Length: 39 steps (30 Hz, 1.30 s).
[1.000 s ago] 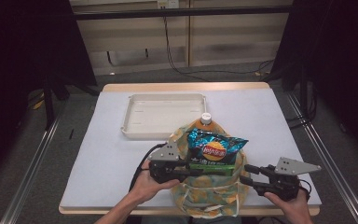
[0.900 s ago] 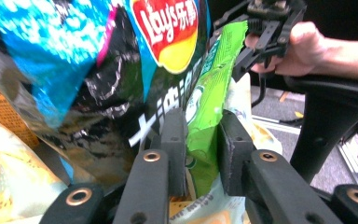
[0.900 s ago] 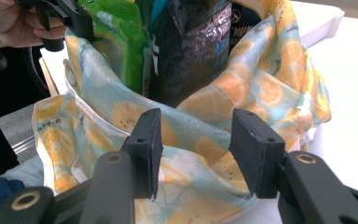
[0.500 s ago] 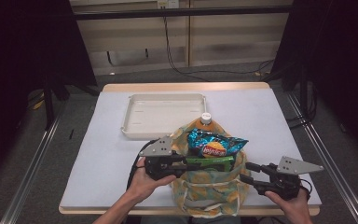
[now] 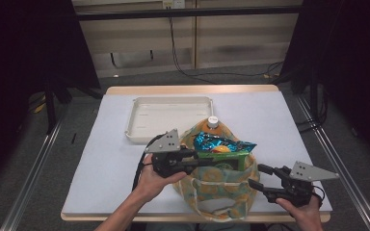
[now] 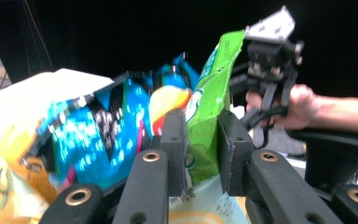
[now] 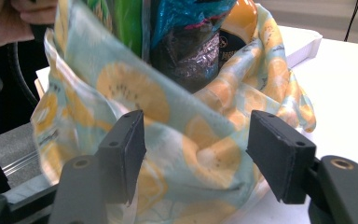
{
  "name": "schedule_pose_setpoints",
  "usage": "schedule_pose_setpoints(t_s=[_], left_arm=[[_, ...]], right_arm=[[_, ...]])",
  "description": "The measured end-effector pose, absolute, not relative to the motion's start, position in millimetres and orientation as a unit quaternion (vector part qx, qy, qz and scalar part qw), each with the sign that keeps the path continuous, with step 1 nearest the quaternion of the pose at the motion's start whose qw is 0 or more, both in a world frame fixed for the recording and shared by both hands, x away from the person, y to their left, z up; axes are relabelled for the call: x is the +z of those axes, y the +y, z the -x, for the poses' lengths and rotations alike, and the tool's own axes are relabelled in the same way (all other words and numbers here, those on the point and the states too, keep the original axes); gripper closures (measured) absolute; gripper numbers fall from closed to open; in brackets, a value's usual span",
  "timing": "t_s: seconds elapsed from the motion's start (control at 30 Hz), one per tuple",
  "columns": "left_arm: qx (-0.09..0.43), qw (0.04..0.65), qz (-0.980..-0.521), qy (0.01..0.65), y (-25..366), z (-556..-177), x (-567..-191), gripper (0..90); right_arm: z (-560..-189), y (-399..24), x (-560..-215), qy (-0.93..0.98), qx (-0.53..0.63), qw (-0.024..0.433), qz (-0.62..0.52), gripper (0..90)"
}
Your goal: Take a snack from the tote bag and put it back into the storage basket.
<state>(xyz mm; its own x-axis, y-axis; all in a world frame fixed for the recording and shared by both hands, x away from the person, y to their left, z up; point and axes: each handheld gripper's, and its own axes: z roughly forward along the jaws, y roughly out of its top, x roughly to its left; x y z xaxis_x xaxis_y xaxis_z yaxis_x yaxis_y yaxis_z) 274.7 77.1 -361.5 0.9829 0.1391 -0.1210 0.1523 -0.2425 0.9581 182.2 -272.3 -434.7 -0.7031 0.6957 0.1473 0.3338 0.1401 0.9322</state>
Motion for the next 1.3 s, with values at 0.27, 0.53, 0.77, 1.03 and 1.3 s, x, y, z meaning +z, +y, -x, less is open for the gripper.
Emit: schedule_pose_setpoints(t_s=[0.27, 0.53, 0.77, 1.03, 1.3], left_arm=[[-0.005, 0.604, -0.791, 0.093, 75, -274, -357, 74.8], [-0.008, 0.606, -0.789, 0.101, 76, -277, -356, 74.8], [-0.007, 0.622, -0.777, 0.101, 86, -279, -345, 74.5], [0.003, 0.628, -0.771, 0.106, 101, -284, -338, 74.7], [-0.005, 0.614, -0.781, 0.109, 109, -283, -347, 74.7]], right_arm=[[-179, -269, -430, 0.733, 0.569, 0.158, -0.338, 34.4], [-177, -251, -430, 0.757, 0.569, 0.125, -0.296, 68.8], [-176, -246, -433, 0.775, 0.555, 0.104, -0.284, 90.0], [-177, -247, -437, 0.781, 0.552, 0.095, -0.276, 88.6], [-175, -256, -433, 0.764, 0.569, 0.109, -0.282, 58.8]])
